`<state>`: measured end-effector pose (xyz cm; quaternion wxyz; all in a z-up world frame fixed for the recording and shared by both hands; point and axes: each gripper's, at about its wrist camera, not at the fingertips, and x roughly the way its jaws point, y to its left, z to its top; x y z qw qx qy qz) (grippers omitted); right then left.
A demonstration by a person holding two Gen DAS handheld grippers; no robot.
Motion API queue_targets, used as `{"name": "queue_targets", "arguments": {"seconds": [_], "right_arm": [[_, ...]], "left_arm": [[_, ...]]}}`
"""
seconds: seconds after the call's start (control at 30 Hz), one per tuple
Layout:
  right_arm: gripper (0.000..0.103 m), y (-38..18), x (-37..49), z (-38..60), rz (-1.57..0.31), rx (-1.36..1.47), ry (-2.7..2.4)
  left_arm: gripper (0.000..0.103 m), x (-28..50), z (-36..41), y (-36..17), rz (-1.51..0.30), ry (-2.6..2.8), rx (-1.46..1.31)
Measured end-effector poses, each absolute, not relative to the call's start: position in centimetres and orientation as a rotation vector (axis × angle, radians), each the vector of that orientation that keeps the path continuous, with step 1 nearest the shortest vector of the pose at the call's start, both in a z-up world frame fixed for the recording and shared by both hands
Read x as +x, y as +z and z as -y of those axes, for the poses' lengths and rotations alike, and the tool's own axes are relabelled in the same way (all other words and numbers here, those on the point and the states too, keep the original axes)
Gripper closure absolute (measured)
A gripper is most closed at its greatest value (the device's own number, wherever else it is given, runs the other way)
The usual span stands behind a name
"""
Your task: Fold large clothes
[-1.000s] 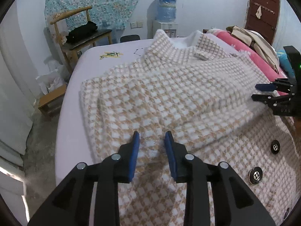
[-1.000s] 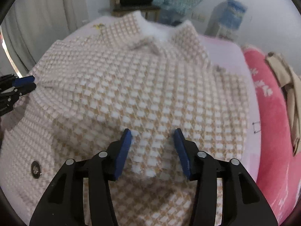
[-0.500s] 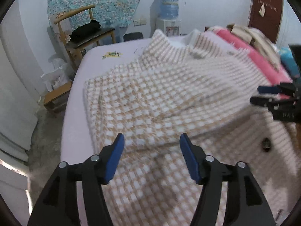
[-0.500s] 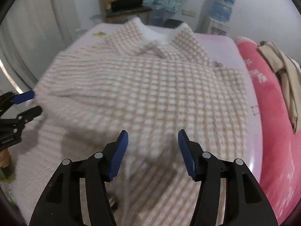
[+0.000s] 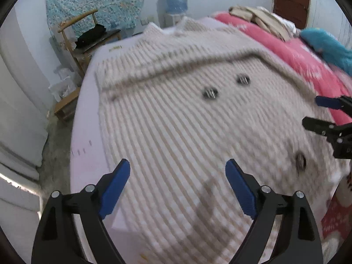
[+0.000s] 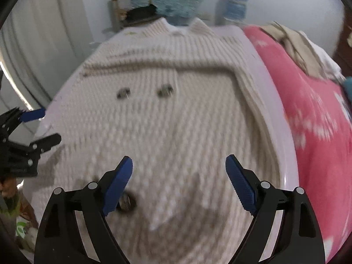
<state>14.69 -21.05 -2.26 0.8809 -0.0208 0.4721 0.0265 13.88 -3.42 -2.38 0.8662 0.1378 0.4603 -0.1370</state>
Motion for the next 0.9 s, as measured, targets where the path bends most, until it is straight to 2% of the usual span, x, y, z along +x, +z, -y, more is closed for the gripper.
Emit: {"name": "queue_targets", "arguments": {"seconds": [0.17,0.3,0.53,0.7,0.9], "right_arm": [[0.020,-4.4,12.2,21.7,-1.016,-0.002,-0.020],[0.020,-5.6,11.5,22.0,-1.028,-0.006,-0.056],[0.017,-5.3,10.2,24.1,-1.007,0.061,-0.069],[0.016,-6.8,8.9,24.2,-1.032,0.070,-0.066],[0.008,-7.0,8.4,23.8,-1.032,0.043,-0.068]], "left_arm": [[0.015,11.7,5.1,-5.3,-0.968,-0.227,0.366],[0.006,11.6,4.6,-5.9,-0.943,-0.187,0.327],[0.005,12.5,1.7,-6.7,-1.024,-0.230,0.116],[0.005,11.9,1.7,-6.6,-1.010,-0.224,0.122],[0.005,11.9,1.8,-6.7,-1.011,-0.228,0.122]]}}
